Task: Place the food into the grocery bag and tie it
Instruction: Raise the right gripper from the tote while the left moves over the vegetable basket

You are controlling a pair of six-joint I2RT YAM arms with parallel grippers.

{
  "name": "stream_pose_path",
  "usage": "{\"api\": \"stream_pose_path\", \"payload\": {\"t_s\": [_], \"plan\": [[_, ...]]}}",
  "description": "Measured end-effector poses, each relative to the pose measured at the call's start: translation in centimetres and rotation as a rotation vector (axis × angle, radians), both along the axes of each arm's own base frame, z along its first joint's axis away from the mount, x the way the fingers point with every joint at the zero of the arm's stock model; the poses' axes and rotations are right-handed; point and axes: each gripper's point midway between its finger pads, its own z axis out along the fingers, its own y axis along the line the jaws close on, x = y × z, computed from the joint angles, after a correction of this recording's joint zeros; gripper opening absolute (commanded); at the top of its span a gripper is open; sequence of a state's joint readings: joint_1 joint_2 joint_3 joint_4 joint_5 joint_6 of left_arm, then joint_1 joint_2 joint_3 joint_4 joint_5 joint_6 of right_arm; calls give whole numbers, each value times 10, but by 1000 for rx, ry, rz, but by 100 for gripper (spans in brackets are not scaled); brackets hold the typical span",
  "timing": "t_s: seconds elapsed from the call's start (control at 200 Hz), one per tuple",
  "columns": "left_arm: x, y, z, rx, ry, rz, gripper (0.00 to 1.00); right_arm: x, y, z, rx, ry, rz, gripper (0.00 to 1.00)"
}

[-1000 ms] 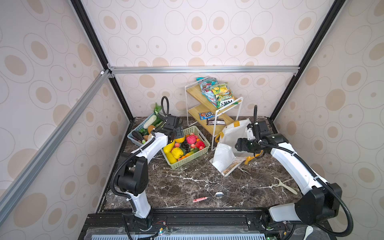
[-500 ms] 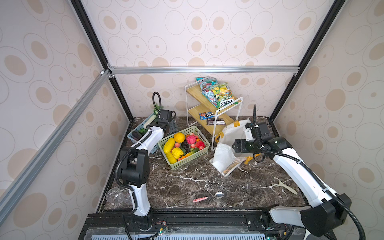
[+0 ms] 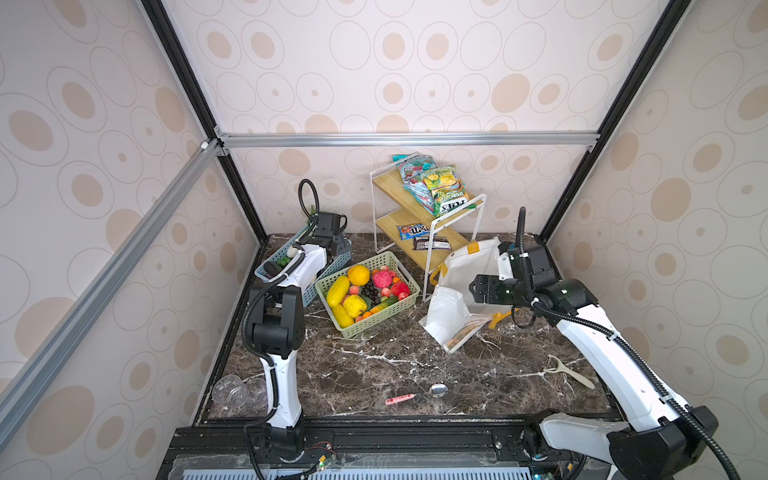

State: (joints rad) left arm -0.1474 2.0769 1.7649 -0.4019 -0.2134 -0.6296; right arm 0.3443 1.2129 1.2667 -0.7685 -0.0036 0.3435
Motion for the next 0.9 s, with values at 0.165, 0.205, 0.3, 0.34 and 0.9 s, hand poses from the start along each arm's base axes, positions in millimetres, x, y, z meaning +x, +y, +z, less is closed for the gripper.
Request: {"api": "stream_pose_path", "payload": {"t_s": [0.165,0.205,0.3,0.34,0.9], "plan": [[12,1,-3,-21,-11,34,94,0,4,1,7,-4,6,86],[13,1,-4,-23,-14,42,94,-1,6,1,8,-4,9,86],[16,3,-6,-27,-13,60,93,-1,9,1,10,-7,17,86],[17,4,-8,-26,-8,68,92,-2,11,1,10,-8,19,86],[38,24,-40,25,59,142,95,4,21,-9,0,11,25,86]]}}
